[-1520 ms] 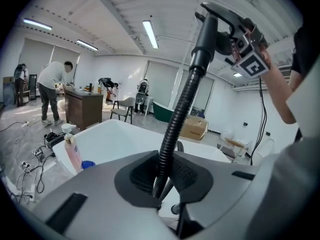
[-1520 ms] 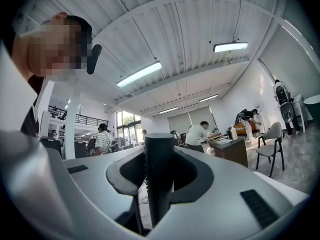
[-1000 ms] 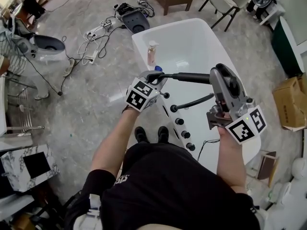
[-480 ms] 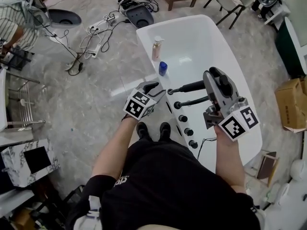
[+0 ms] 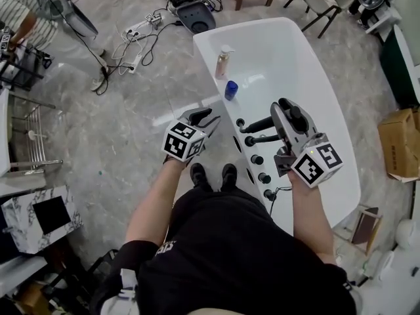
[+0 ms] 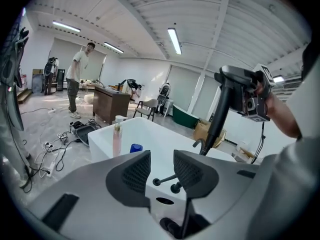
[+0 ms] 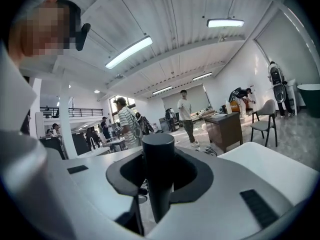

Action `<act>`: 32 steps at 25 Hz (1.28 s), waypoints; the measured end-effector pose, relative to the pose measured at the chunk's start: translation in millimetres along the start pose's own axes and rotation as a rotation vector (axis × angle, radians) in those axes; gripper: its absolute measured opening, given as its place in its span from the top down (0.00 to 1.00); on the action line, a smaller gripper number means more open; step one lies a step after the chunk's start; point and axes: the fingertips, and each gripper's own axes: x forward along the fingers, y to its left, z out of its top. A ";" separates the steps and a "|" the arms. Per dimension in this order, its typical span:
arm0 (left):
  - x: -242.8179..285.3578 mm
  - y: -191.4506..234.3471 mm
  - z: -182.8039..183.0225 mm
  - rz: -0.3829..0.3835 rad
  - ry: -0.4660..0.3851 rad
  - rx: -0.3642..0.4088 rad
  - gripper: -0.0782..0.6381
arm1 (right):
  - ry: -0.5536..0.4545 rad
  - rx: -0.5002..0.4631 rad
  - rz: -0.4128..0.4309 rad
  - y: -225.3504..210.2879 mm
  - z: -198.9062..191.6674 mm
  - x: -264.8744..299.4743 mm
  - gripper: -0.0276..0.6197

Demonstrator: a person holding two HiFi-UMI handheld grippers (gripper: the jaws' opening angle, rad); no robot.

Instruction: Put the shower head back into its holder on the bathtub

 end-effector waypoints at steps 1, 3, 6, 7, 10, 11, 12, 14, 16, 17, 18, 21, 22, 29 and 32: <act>-3.0 0.5 -1.5 -0.005 0.001 0.002 0.68 | 0.016 0.003 -0.022 -0.3 -5.1 1.9 0.78; -9.1 2.2 -3.7 -0.018 0.000 0.007 0.68 | 0.039 0.013 -0.061 -2.1 -16.0 4.3 0.78; -17.8 7.2 -9.1 -0.035 0.003 0.019 0.70 | 0.045 0.051 -0.090 -3.5 -31.7 5.8 0.78; -20.4 9.5 -11.5 -0.036 0.006 0.023 0.70 | 0.043 0.064 -0.099 -3.9 -35.7 6.1 0.78; -28.2 18.9 -14.3 -0.027 0.003 0.013 0.72 | 0.039 0.074 -0.130 -5.8 -43.4 10.2 0.78; -30.2 21.8 -13.6 -0.024 -0.003 0.005 0.73 | 0.041 0.072 -0.139 -7.1 -45.9 12.4 0.78; -31.4 24.0 -13.3 -0.022 -0.007 -0.004 0.73 | 0.047 0.072 -0.146 -8.9 -49.4 14.4 0.78; -31.9 28.1 -13.4 -0.019 -0.010 -0.016 0.74 | 0.064 0.079 -0.154 -14.1 -58.6 18.6 0.78; -30.2 34.2 -12.7 -0.012 -0.008 -0.022 0.75 | 0.084 0.088 -0.160 -21.7 -68.9 24.1 0.78; -28.9 37.4 -11.9 -0.009 -0.007 -0.026 0.75 | 0.095 0.091 -0.164 -26.5 -74.1 27.1 0.78; -27.4 40.5 -10.5 -0.006 -0.008 -0.031 0.75 | 0.105 0.094 -0.169 -31.8 -78.4 30.2 0.78; -21.4 47.1 -6.5 -0.005 -0.005 -0.036 0.75 | 0.124 0.096 -0.181 -47.9 -85.9 39.5 0.78; -18.8 48.9 -6.3 -0.002 0.001 -0.034 0.75 | 0.129 0.100 -0.184 -53.3 -88.2 41.5 0.78; -0.8 56.5 -6.9 0.022 0.036 -0.057 0.75 | 0.185 0.127 -0.185 -90.1 -106.1 52.9 0.78; 5.3 58.6 -13.6 0.025 0.064 -0.067 0.75 | 0.202 0.147 -0.189 -103.8 -117.5 60.8 0.78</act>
